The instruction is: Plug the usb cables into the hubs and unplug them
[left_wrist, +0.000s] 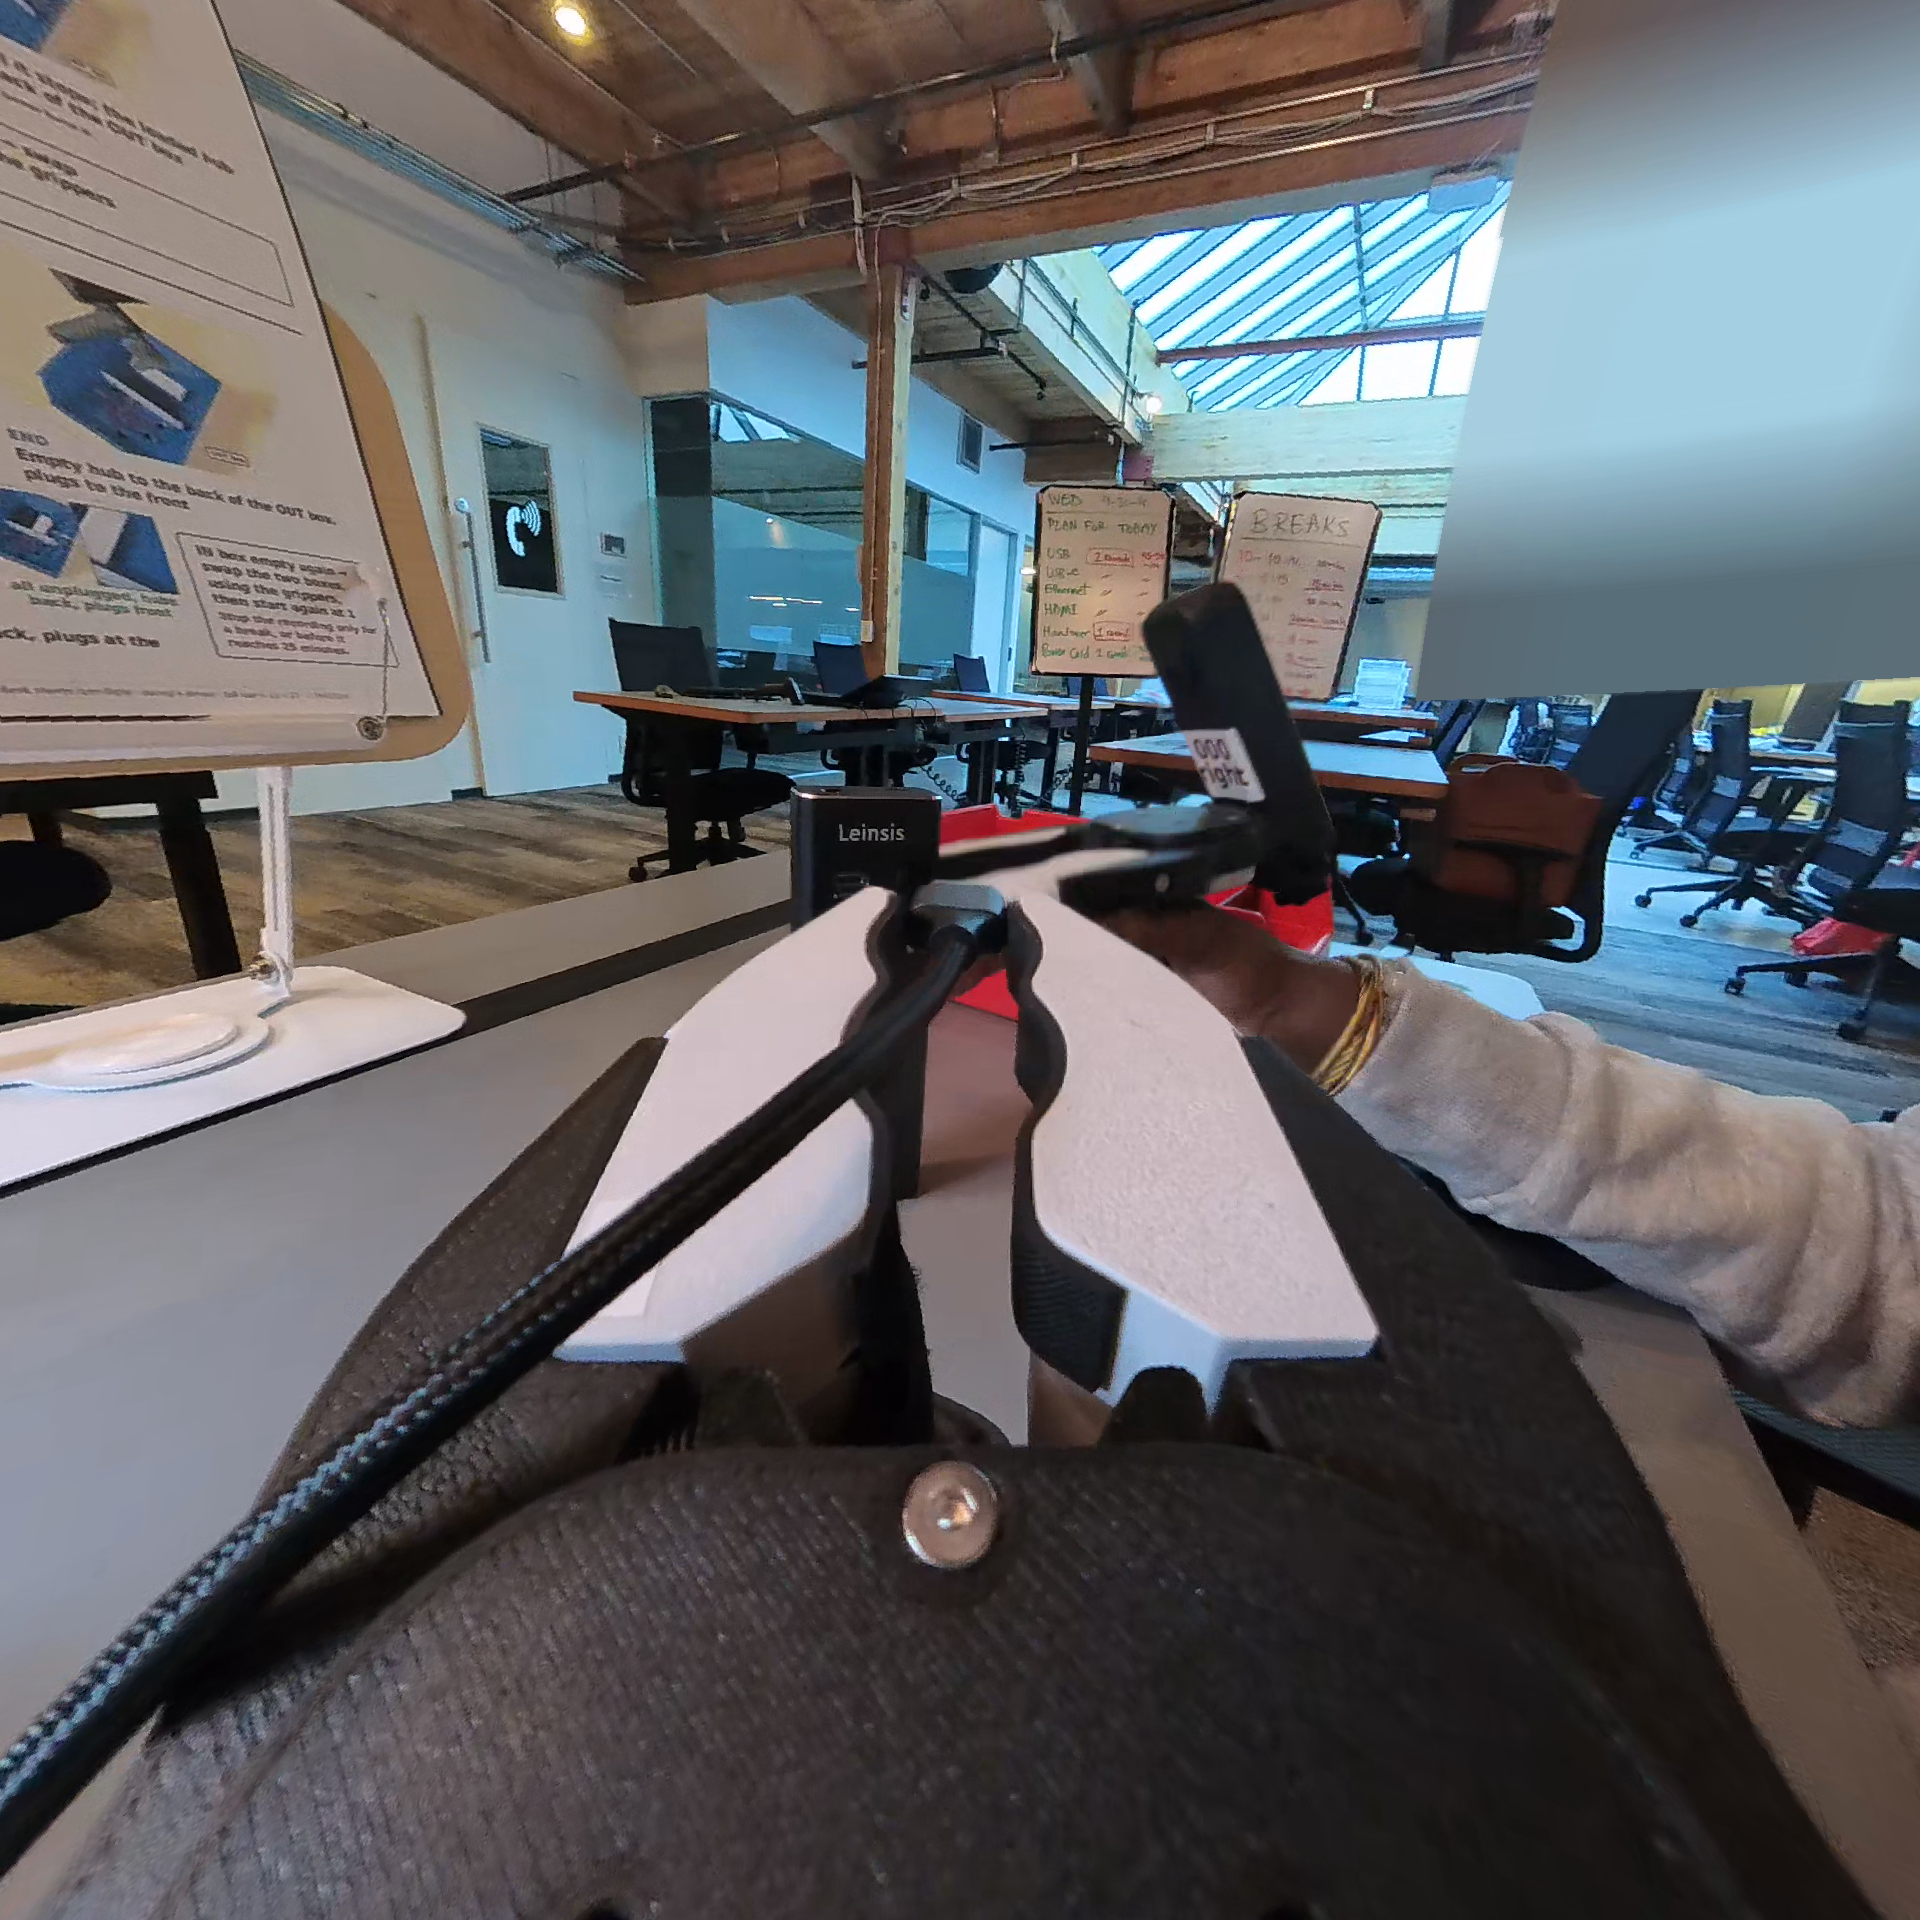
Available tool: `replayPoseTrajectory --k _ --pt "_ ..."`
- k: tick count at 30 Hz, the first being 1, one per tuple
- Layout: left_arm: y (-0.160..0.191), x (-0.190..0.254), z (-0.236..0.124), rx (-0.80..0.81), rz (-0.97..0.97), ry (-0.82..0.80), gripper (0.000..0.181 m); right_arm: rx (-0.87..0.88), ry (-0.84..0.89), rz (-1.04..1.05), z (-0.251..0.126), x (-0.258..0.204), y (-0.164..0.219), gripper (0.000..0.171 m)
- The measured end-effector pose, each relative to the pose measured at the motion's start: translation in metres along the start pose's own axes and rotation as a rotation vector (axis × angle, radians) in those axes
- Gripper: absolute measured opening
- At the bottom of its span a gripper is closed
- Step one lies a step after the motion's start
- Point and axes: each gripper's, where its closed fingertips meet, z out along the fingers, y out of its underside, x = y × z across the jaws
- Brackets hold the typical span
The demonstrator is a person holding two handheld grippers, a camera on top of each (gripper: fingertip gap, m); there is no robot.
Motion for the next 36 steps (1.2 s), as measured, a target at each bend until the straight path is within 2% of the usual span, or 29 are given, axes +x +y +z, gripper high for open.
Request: replayPoseTrajectory --k 5,6,7,10,19,27,36 --pt "0.0 -0.004 -0.001 0.006 -0.023 -0.013 0.019 -0.25 -0.039 -0.034 0.013 0.0 0.05 0.066" --pt "0.001 -0.004 -0.001 0.006 -0.024 -0.014 0.019 -0.268 -0.03 -0.047 0.015 0.002 0.055 0.052" --pt "0.001 -0.005 -0.001 0.003 -0.024 -0.017 0.019 -0.272 -0.02 -0.063 0.017 0.004 0.058 0.029" --pt "0.002 -0.01 -0.001 -0.003 -0.007 -0.06 0.019 -0.245 -0.008 -0.095 0.019 0.003 0.055 0.028" --pt "0.011 -0.02 -0.001 -0.053 0.23 -0.234 0.019 0.128 -0.158 0.278 0.027 -0.063 0.001 0.027" --pt "0.019 -0.022 0.0 -0.119 0.367 -0.276 0.019 0.279 -0.251 0.503 0.022 -0.092 -0.011 0.027" --pt "0.026 -0.021 0.003 -0.164 0.46 -0.288 0.019 0.29 -0.247 0.375 0.019 -0.105 -0.016 0.027"
